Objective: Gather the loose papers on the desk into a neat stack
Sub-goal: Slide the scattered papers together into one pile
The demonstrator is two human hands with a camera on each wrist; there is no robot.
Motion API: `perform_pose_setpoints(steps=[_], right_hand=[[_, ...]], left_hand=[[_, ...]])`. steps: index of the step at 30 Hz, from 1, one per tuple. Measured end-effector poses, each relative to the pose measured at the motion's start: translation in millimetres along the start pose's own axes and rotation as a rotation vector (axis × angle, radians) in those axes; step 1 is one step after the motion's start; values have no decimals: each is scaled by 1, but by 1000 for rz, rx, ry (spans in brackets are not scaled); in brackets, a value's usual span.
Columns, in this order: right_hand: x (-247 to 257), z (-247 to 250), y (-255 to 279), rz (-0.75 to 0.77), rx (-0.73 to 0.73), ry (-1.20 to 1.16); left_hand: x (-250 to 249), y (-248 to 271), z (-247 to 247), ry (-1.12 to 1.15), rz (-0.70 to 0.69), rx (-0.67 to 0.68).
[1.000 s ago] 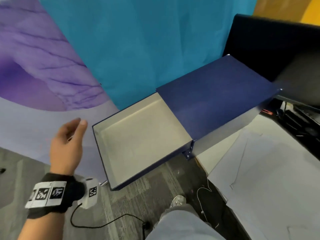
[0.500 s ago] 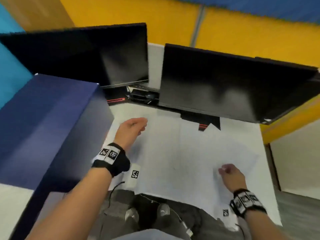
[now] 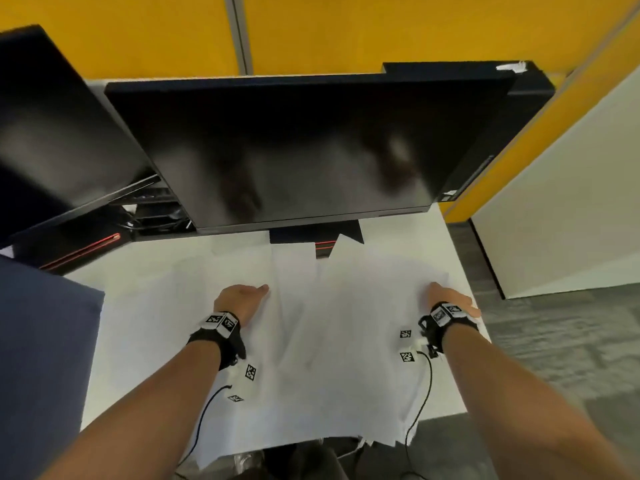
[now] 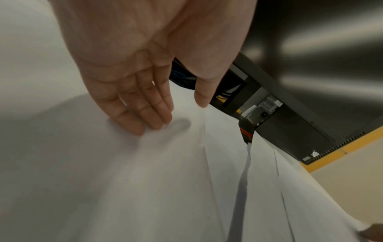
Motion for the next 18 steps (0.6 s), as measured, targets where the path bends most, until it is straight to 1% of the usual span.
perform_pose_setpoints(steps=[2, 5, 6, 9, 10, 11, 12, 14, 16, 17, 18], right_hand=[[11, -8, 2, -7, 5, -22], [39, -25, 20, 50, 51, -112], [47, -33, 28, 104, 79, -146], [57, -54, 50, 334, 221, -238], [55, -54, 55, 384, 243, -301], [51, -52, 55, 413, 222, -344], [45, -48, 53, 407, 181, -370], [23, -41, 44, 276, 107, -323], [-3, -41, 48, 89, 99, -192], [-13, -45, 54, 40, 111, -163], [-20, -50, 65, 43, 128, -165]], left_hand=[[-2, 1, -4, 7, 1, -28], [-5, 5, -10, 47, 0, -29], [-6, 8, -12, 58, -11, -23], [-11, 17, -17, 77, -55, -17], [-13, 19, -17, 53, -81, -32], [-13, 22, -14, 18, -94, -52], [-13, 25, -11, 0, -105, -67], [-5, 32, -5, -53, -116, -38], [6, 43, -9, -255, -152, 32], [11, 49, -16, -365, -170, 74], [16, 55, -25, -430, -194, 110]])
Point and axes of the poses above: each hand's wrist, its own y-axis away from the middle knuckle, its own z-axis out of the back of the hand, x = y × z, the point moved 1 cm from there along -y, towards the middle knuckle, and after that the axes turned 3 degrees about -y, right-handed, at the moved point
